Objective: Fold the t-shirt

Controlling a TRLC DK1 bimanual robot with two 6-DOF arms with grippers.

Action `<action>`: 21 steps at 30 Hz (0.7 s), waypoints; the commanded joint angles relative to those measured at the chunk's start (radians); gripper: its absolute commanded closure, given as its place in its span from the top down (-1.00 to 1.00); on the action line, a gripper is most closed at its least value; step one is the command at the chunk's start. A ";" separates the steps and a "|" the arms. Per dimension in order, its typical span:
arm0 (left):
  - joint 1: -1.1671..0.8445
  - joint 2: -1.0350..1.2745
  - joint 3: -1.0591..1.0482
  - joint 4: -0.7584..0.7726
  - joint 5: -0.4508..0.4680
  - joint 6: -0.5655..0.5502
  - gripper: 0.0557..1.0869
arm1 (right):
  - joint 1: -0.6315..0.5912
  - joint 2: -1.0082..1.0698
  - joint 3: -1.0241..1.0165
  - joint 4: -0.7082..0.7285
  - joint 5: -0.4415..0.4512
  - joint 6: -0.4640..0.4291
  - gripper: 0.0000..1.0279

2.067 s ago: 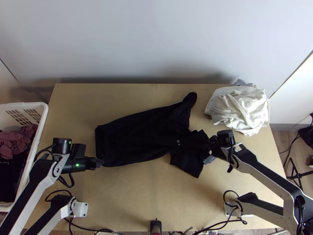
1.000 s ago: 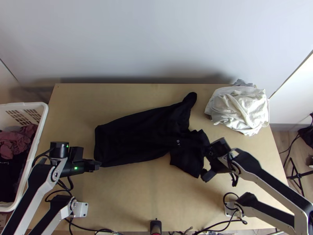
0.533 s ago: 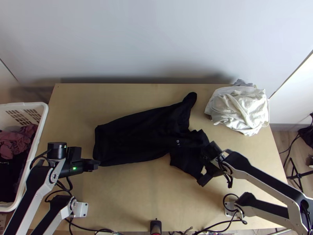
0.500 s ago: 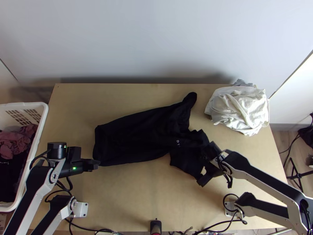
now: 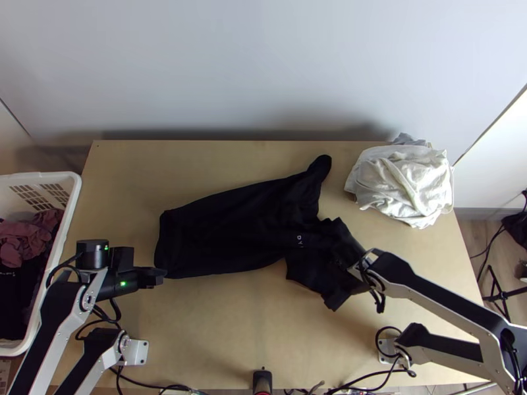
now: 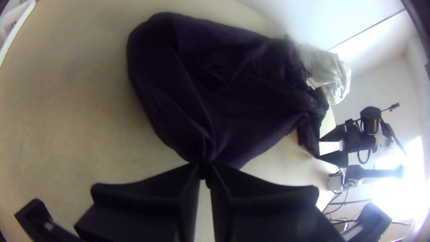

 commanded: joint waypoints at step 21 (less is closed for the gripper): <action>0.007 -0.003 -0.005 0.007 -0.017 0.002 -0.69 | 0.032 0.018 0.012 0.084 0.045 0.000 -0.28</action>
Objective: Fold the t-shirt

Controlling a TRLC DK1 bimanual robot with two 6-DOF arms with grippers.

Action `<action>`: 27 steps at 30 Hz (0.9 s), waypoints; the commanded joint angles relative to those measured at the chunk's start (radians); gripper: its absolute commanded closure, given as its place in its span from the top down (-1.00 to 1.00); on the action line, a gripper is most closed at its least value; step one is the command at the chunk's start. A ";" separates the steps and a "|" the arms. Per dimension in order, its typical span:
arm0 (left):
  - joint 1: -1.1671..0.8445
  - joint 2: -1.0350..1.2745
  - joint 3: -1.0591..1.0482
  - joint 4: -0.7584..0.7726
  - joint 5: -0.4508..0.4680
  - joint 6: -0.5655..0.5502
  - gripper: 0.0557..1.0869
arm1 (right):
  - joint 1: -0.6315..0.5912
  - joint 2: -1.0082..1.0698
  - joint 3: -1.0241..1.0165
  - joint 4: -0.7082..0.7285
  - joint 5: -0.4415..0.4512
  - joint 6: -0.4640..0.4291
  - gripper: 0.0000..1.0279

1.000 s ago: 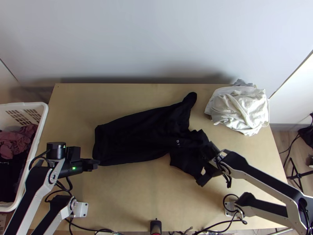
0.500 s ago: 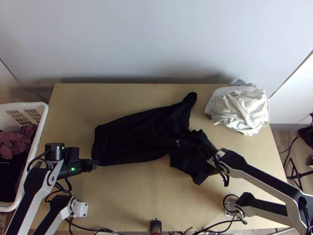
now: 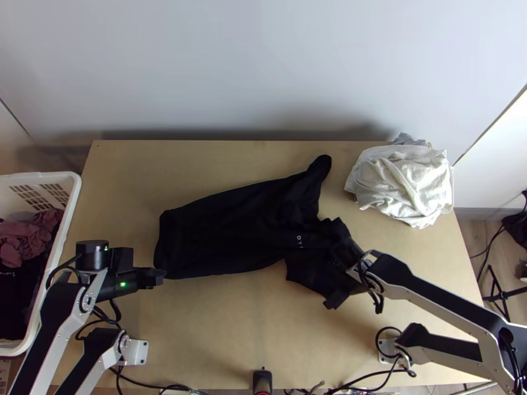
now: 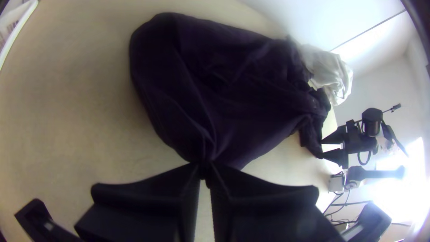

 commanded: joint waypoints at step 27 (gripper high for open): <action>0.094 0.018 0.270 -0.028 0.110 0.014 -0.85 | -0.044 -0.071 0.339 -0.066 0.052 -0.015 -0.80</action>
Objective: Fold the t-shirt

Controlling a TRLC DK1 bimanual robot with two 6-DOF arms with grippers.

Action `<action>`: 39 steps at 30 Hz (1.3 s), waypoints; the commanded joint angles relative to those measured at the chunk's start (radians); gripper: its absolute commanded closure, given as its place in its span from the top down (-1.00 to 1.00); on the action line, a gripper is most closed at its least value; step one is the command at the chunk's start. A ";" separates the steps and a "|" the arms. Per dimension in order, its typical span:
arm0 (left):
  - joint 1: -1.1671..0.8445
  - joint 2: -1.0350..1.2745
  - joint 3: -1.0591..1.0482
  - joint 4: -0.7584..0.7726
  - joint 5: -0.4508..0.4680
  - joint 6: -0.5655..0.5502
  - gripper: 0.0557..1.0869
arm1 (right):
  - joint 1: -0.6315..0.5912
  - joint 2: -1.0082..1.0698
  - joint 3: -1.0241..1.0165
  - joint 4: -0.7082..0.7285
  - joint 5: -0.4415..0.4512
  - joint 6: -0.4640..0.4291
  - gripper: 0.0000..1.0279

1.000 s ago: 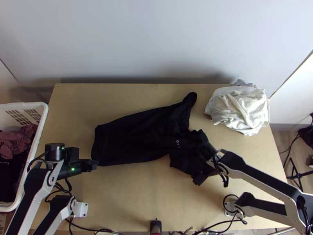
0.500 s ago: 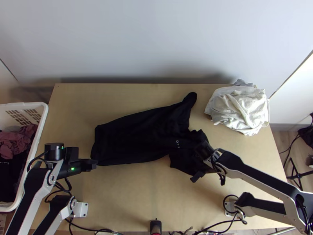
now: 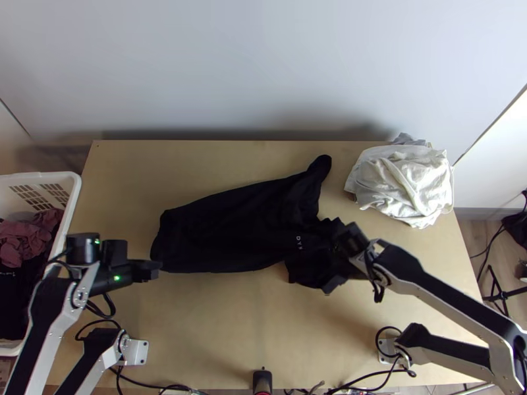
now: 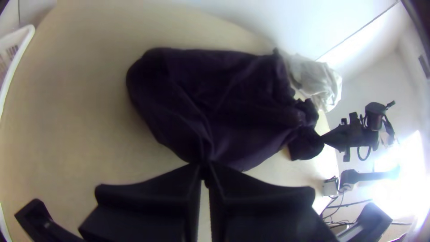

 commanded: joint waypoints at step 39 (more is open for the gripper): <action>0.131 0.727 0.951 0.504 -0.350 -0.635 -0.86 | -0.365 0.555 1.413 0.051 0.173 0.152 -0.80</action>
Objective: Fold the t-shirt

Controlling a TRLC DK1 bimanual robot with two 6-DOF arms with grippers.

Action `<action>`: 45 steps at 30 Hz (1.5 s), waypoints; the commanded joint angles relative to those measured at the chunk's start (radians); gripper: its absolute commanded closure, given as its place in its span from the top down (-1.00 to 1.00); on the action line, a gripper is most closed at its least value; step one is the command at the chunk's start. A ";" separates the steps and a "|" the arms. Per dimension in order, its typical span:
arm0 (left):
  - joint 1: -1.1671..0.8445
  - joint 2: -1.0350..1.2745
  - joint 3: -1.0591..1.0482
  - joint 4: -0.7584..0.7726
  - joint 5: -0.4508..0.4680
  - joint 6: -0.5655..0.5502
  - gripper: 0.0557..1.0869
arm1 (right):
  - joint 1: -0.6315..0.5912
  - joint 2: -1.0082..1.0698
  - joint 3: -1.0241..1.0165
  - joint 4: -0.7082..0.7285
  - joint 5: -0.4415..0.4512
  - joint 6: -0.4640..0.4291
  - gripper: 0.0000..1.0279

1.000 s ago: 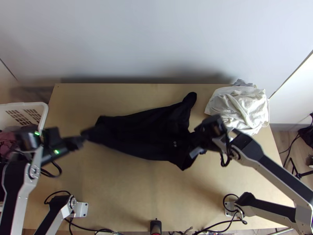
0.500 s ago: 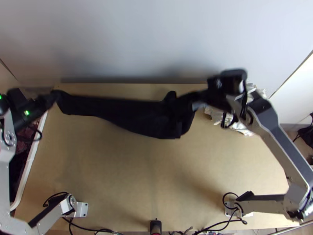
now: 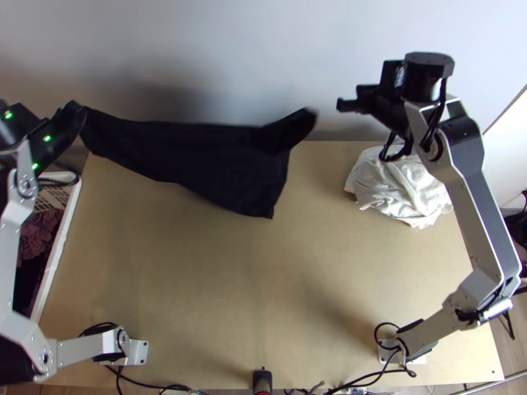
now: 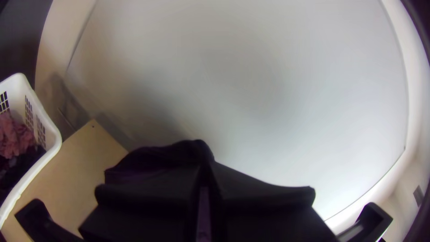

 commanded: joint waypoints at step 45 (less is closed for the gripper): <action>0.099 -0.303 -0.489 0.105 0.008 0.171 -0.86 | 0.337 0.608 0.041 0.027 -0.122 0.161 0.62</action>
